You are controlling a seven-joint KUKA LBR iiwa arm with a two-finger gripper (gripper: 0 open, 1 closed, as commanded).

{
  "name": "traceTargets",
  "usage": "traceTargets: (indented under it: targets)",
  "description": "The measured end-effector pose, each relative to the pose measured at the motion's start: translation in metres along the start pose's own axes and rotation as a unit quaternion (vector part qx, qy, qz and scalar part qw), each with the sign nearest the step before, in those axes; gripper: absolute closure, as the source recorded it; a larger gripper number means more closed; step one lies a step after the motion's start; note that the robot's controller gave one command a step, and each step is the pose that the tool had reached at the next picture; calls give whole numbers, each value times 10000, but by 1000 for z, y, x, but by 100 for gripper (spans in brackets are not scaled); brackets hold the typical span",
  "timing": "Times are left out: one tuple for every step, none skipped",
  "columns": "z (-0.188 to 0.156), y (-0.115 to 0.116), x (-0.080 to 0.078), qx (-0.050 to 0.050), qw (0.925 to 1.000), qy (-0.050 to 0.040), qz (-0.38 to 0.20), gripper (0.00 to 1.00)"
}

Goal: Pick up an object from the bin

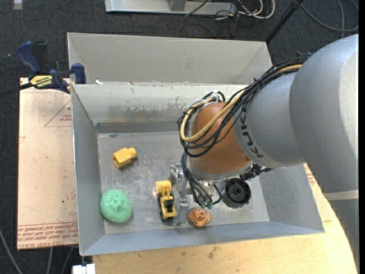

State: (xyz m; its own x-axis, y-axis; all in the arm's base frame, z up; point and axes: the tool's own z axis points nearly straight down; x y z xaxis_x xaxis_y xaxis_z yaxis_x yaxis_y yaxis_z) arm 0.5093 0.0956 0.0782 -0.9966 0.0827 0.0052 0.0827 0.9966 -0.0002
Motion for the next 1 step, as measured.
traceTargets:
  targets:
    - [4,9,11,-1,9956,-28,-933,0]
